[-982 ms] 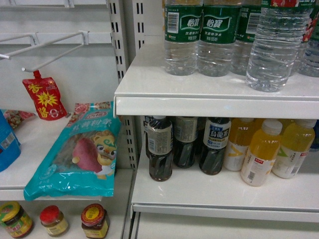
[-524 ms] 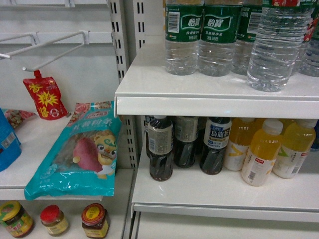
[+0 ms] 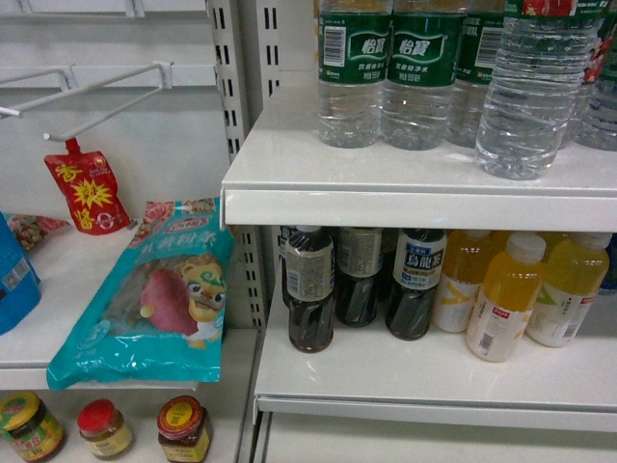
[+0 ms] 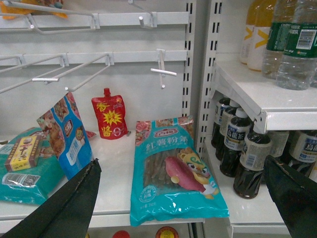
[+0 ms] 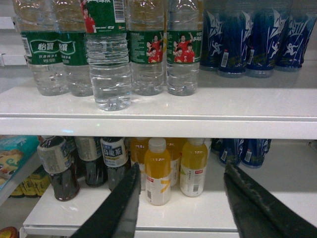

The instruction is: Move water from second to third shelf

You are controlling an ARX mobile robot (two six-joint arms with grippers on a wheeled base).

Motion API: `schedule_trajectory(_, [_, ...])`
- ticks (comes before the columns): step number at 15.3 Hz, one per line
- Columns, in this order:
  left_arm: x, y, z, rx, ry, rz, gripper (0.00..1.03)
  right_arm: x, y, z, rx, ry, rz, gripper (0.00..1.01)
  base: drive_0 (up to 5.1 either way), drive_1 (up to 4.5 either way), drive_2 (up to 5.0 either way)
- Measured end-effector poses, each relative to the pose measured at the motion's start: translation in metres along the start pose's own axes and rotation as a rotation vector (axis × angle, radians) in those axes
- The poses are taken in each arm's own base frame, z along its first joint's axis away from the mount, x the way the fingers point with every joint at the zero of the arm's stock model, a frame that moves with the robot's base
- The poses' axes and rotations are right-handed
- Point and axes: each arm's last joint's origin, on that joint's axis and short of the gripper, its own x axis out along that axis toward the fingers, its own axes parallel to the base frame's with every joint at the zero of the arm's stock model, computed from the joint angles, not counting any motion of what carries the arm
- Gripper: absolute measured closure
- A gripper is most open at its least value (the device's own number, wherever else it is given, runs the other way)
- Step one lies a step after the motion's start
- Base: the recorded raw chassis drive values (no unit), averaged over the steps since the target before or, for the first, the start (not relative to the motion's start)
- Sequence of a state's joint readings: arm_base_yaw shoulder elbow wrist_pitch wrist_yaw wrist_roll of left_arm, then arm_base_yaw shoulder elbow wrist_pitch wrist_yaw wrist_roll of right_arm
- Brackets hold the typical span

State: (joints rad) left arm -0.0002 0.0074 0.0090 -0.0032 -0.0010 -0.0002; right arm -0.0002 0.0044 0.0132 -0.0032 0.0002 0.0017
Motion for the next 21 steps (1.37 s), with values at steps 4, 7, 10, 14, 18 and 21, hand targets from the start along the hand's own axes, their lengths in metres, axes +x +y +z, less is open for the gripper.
schedule_trajectory(4, [0.0, 0.0, 0.0, 0.0, 0.0, 0.0, 0.05, 0.0, 0.0, 0.0, 0.0, 0.0, 0.0, 0.14, 0.0, 0.0, 0.0])
schedule_trajectory(7, [0.0, 0.0, 0.0, 0.0, 0.0, 0.0, 0.05, 0.0, 0.0, 0.0, 0.0, 0.0, 0.0, 0.03, 0.0, 0.0, 0.0])
schedule_trajectory(10, [0.0, 0.0, 0.0, 0.0, 0.0, 0.0, 0.05, 0.0, 0.0, 0.0, 0.0, 0.0, 0.0, 0.03, 0.0, 0.0, 0.0])
schedule_trajectory(14, [0.0, 0.0, 0.0002, 0.0, -0.002, 0.0, 0.05, 0.0, 0.0, 0.0003, 0.0, -0.003, 0.0, 0.03, 0.0, 0.0, 0.0])
schedule_trajectory(18, [0.0, 0.0, 0.0001, 0.0, -0.001, -0.001, 0.05, 0.0, 0.0, 0.0, 0.001, 0.0, 0.0, 0.03, 0.0, 0.0, 0.0])
schedule_trajectory(21, [0.0, 0.0, 0.0, 0.0, 0.0, -0.001, 0.05, 0.0, 0.0, 0.0, 0.0, 0.0, 0.0, 0.03, 0.0, 0.0, 0.0])
